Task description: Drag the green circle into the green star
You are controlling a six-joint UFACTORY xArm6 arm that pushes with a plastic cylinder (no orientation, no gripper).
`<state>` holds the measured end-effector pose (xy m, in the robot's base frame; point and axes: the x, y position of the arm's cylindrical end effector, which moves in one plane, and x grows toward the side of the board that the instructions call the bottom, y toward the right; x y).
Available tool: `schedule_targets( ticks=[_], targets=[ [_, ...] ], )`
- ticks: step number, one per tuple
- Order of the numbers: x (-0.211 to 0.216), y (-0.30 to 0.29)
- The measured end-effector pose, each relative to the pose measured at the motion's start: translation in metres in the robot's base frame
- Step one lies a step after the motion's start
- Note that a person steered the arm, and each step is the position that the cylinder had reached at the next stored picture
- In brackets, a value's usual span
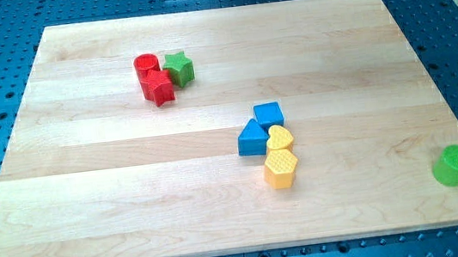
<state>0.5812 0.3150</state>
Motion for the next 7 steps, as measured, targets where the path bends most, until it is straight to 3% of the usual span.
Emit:
schedule_targets(
  ticks=[2, 4, 7],
  targets=[
    [-0.015, -0.102],
    [-0.031, -0.131],
    [-0.13, -0.16]
  ],
)
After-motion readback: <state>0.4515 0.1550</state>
